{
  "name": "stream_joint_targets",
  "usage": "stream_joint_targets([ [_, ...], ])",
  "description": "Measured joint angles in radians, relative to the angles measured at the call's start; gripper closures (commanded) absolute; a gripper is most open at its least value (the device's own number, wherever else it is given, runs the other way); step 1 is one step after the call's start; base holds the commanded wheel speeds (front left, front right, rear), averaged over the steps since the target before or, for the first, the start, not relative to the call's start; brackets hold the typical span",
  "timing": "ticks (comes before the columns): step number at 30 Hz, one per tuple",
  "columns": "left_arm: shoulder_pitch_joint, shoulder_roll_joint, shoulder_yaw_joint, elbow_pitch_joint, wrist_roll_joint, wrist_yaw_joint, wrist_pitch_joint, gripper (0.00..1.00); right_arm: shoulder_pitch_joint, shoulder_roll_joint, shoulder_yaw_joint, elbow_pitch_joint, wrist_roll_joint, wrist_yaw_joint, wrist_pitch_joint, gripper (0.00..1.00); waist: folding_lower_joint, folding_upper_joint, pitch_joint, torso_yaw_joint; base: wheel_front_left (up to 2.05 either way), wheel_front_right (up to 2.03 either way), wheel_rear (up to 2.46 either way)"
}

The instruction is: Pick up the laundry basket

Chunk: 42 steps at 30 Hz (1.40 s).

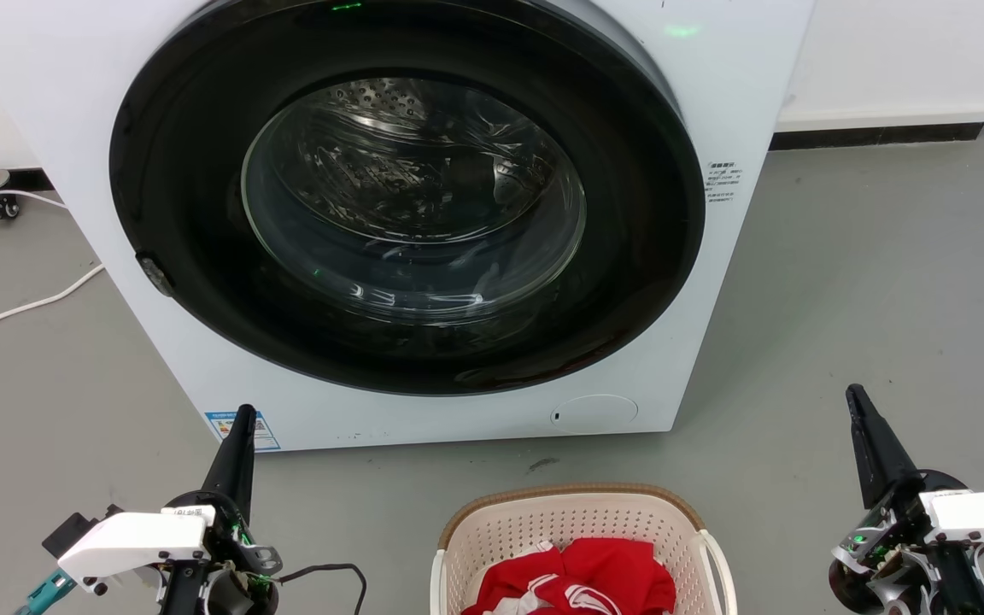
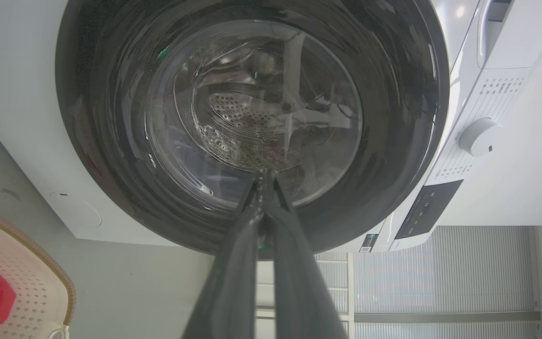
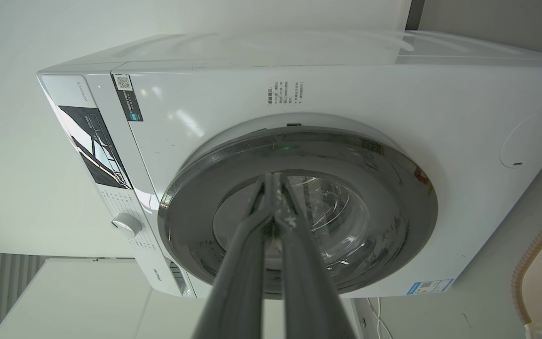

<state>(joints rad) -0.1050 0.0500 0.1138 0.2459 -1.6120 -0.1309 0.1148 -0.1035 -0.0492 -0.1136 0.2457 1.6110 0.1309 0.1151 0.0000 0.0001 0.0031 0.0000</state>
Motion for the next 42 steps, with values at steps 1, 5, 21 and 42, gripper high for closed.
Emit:
stream_joint_targets([
  [1,0.0,0.0,0.0,0.0,0.0,0.0,0.0,1.0,0.0,0.0,0.0,0.0,0.0,0.0,0.0,1.0,0.0,0.0,0.0,0.0,0.0,0.0,0.0],
  [5,0.0,0.0,0.0,0.0,0.0,0.0,0.0,1.0,0.0,0.0,0.0,0.0,0.0,0.0,0.0,1.0,0.0,0.0,0.0,0.0,0.0,0.0,0.0],
  [21,0.0,0.0,0.0,0.0,0.0,0.0,0.0,1.0,0.0,0.0,0.0,0.0,0.0,0.0,0.0,1.0,0.0,0.0,0.0,0.0,0.0,0.0,0.0],
  [42,0.044,-0.006,-0.005,0.021,0.046,0.0,-0.034,0.0,0.047,0.003,0.001,0.031,-0.053,0.0,-0.034,0.0,0.0,0.0,0.001,0.0,0.0,0.0,0.0],
])
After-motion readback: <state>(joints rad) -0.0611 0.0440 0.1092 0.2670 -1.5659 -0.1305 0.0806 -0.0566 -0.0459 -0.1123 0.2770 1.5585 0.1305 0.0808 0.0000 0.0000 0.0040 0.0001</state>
